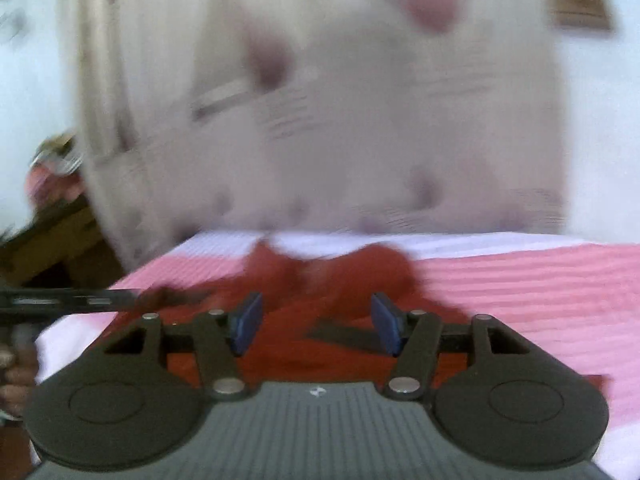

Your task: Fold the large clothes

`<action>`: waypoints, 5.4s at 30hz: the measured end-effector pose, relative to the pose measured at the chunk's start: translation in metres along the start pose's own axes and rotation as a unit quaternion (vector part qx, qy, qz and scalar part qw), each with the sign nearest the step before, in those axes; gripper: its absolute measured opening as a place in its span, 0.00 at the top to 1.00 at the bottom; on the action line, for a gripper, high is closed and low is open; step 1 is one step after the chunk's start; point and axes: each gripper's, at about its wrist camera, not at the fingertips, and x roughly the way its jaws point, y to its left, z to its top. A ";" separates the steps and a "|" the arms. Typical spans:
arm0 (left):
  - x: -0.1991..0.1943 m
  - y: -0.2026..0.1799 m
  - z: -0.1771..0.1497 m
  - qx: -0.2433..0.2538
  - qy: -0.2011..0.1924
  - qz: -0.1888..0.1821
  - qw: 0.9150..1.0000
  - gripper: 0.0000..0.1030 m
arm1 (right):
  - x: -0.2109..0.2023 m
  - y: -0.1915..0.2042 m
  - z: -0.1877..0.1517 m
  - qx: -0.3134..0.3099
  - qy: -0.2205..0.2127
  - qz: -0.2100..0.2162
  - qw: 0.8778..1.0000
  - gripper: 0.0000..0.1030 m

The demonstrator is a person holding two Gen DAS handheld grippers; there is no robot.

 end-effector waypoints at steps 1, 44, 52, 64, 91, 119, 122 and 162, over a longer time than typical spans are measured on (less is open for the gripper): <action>0.009 -0.002 -0.005 0.003 0.012 0.008 1.000 0.85 | 0.010 0.012 -0.002 -0.018 0.014 0.010 1.000 0.45; 0.023 0.130 -0.022 -0.132 0.002 0.199 0.971 0.89 | 0.023 -0.105 -0.061 0.060 0.091 -0.105 0.988 0.32; -0.019 0.094 -0.001 -0.089 -0.028 0.208 0.974 0.38 | -0.037 -0.085 -0.030 0.052 -0.004 -0.106 0.993 0.23; -0.017 0.051 0.000 -0.017 -0.029 0.256 0.966 0.08 | 0.015 0.047 -0.019 -0.066 0.021 0.035 0.997 0.22; -0.023 0.039 -0.002 0.044 -0.013 0.283 0.958 0.00 | -0.048 -0.055 -0.030 0.064 -0.062 -0.165 0.982 0.02; -0.104 0.200 -0.040 -0.169 0.028 0.079 0.982 0.08 | -0.072 -0.043 -0.056 0.077 -0.081 -0.111 0.988 0.00; -0.091 0.209 -0.047 -0.194 0.045 0.037 0.979 0.08 | -0.071 -0.027 -0.066 0.044 -0.072 -0.079 0.993 0.00; -0.043 0.209 -0.069 -0.212 0.030 -0.053 0.975 0.54 | -0.058 -0.006 -0.100 0.041 -0.049 -0.064 0.996 0.00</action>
